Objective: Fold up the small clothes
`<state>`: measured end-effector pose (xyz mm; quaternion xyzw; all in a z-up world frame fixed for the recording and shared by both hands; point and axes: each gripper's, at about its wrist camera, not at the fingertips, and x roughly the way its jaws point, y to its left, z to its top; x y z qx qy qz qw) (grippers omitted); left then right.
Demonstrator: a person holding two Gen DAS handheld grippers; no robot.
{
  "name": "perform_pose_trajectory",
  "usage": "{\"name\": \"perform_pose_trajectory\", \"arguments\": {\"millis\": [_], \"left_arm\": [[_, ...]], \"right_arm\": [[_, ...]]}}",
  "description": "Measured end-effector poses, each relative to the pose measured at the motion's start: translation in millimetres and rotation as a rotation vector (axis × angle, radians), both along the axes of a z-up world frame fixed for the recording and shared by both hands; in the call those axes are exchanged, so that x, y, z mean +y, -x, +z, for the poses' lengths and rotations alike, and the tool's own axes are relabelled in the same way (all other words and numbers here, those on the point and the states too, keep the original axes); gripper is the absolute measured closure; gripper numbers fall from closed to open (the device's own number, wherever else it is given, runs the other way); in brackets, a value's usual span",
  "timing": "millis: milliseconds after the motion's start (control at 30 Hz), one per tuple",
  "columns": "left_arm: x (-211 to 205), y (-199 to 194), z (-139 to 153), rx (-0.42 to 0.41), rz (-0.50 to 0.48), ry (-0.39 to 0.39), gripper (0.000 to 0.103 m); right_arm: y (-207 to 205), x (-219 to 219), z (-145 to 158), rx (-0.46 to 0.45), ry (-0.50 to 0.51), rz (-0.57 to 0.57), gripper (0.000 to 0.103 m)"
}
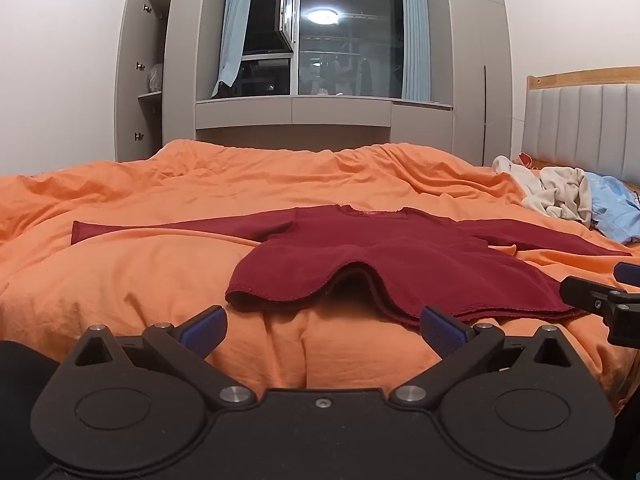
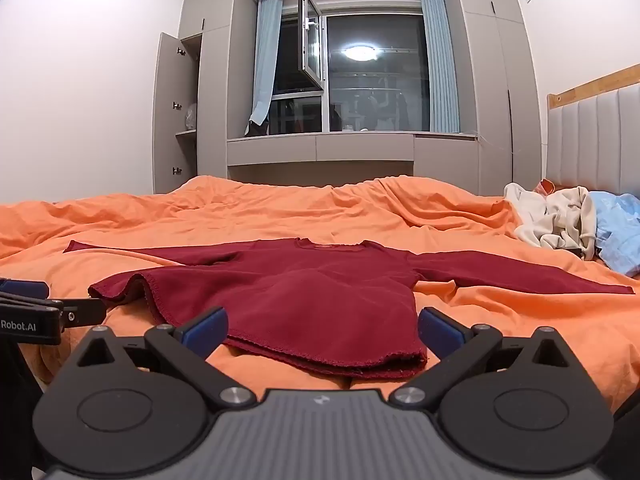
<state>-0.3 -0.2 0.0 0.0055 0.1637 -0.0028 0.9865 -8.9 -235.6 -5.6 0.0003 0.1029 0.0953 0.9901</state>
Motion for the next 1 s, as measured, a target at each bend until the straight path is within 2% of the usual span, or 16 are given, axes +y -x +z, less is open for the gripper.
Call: {"name": "perform_pose_trajectory", "arguments": {"millis": [1000], "left_arm": [[1.9, -2.2, -6.7, 0.011, 0.002, 0.003, 0.001]], "right_arm": [[-3.2, 1.2, 0.5, 0.013, -0.007, -0.008, 0.0]]}}
